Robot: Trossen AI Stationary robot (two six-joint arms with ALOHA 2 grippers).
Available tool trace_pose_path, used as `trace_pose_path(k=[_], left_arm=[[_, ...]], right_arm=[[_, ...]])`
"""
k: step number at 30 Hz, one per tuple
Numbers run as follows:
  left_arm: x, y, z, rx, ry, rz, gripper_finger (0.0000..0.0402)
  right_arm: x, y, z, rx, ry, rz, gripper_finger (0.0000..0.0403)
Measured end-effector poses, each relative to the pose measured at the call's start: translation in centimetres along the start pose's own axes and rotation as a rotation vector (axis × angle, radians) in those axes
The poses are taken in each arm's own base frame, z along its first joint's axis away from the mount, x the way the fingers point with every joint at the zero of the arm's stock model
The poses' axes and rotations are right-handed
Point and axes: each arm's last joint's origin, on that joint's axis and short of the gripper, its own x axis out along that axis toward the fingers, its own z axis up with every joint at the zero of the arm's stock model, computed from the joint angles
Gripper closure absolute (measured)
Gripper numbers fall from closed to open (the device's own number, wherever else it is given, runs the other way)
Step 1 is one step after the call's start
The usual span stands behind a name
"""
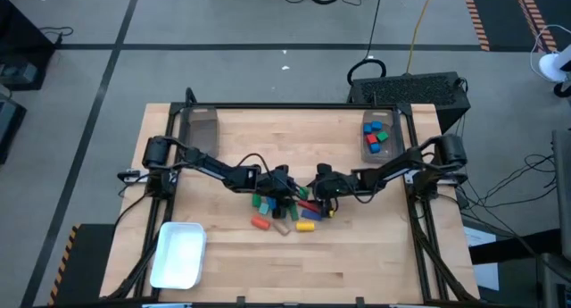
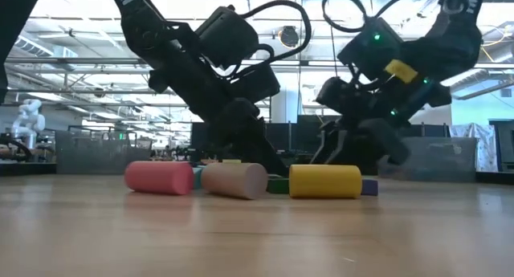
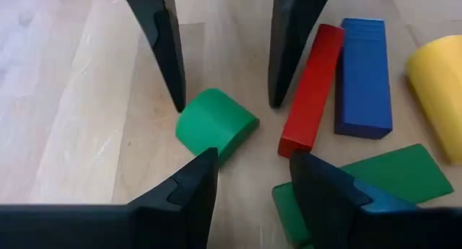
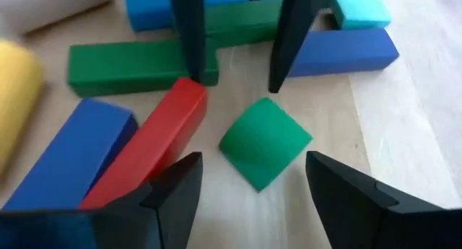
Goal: Sort blocks by size
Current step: Put the green half circle block into the right black bin
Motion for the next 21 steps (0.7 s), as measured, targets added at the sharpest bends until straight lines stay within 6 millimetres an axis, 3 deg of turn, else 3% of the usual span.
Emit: trace_pose_path(k=[7, 12, 21], left_arm=[[0.0, -0.2, 0.2, -0.011, -0.007, 0.002, 0.0226], [0.0, -0.3, 0.1, -0.020, 0.003, -0.001, 0.0226], [0.0, -0.2, -0.1, -0.020, 0.022, 0.052, 0.0226]], right_arm=[[1.8, 0.1, 0.8, 0.139, 0.001, -0.018, 0.0167], [1.9, 0.0, 0.6, 0.158, 0.029, -0.057, 0.0171], [1.5, -0.5, 0.7, 0.162, 0.038, -0.084, 0.0252]])
